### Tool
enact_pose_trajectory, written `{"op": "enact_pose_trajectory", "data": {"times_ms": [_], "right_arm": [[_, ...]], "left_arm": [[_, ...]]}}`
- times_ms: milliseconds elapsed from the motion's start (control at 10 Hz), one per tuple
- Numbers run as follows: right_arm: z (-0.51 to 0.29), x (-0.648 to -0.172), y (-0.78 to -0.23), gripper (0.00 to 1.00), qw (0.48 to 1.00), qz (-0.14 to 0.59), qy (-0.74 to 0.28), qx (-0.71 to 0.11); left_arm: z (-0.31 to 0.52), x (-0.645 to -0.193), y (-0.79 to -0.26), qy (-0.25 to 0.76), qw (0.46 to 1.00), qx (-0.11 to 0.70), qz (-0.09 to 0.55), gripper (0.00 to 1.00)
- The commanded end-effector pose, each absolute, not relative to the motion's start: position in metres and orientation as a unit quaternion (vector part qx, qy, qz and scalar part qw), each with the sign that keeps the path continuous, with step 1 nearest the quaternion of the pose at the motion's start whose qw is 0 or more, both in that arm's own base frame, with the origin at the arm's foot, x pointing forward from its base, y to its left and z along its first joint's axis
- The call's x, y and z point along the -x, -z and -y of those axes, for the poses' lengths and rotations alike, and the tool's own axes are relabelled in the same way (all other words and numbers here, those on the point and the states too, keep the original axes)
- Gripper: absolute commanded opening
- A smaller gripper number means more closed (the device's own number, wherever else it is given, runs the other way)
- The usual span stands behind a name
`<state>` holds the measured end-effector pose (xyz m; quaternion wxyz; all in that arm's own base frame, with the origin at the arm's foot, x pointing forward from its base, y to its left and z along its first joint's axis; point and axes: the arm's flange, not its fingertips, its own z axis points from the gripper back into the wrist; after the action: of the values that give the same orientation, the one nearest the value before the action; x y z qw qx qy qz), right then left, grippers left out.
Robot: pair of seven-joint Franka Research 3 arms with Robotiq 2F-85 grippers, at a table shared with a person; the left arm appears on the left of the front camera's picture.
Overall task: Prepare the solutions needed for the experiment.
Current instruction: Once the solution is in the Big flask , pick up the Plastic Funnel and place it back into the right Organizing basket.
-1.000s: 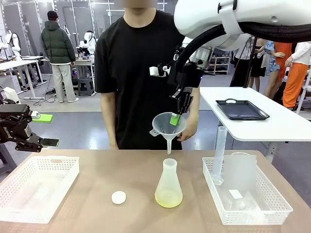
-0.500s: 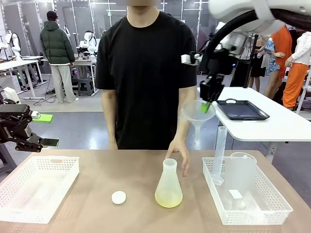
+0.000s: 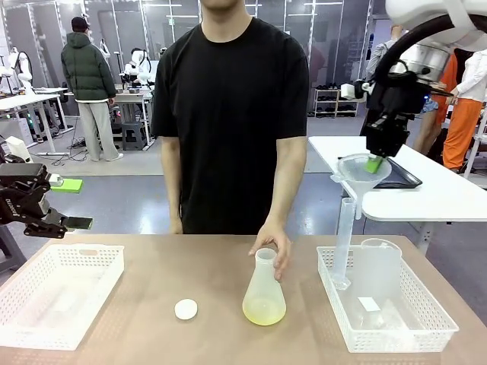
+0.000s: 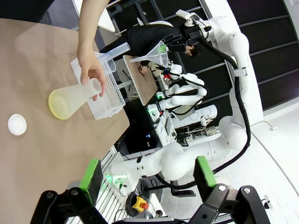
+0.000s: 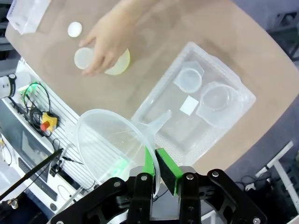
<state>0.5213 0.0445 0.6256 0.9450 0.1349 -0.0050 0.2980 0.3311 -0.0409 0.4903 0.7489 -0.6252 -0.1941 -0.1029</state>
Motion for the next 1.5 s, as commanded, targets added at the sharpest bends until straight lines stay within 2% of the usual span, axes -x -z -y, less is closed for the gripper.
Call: {"op": "enact_pose_trajectory", "data": {"times_ms": [0, 500, 600, 800, 1400], "right_arm": [[-0.035, -0.51, -0.618, 0.0, 0.945, 0.0, -0.288, -0.153], [-0.036, -0.519, -0.622, 0.0, 0.947, -0.001, -0.29, -0.139], [-0.034, -0.518, -0.62, 0.07, 0.947, -0.002, -0.287, -0.142], [-0.016, -0.511, -0.592, 0.07, 0.951, -0.049, -0.265, -0.152], [0.028, -0.471, -0.518, 0.07, 0.955, -0.084, -0.204, -0.199]], "left_arm": [[0.043, -0.333, -0.493, 0.106, 0.738, 0.635, 0.201, 1.0], [0.043, -0.333, -0.493, 0.106, 0.738, 0.635, 0.201, 1.0], [0.043, -0.333, -0.493, 0.106, 0.738, 0.635, 0.201, 1.0], [0.043, -0.333, -0.493, 0.106, 0.738, 0.635, 0.201, 1.0], [0.043, -0.333, -0.493, 0.106, 0.738, 0.635, 0.201, 1.0]]}}
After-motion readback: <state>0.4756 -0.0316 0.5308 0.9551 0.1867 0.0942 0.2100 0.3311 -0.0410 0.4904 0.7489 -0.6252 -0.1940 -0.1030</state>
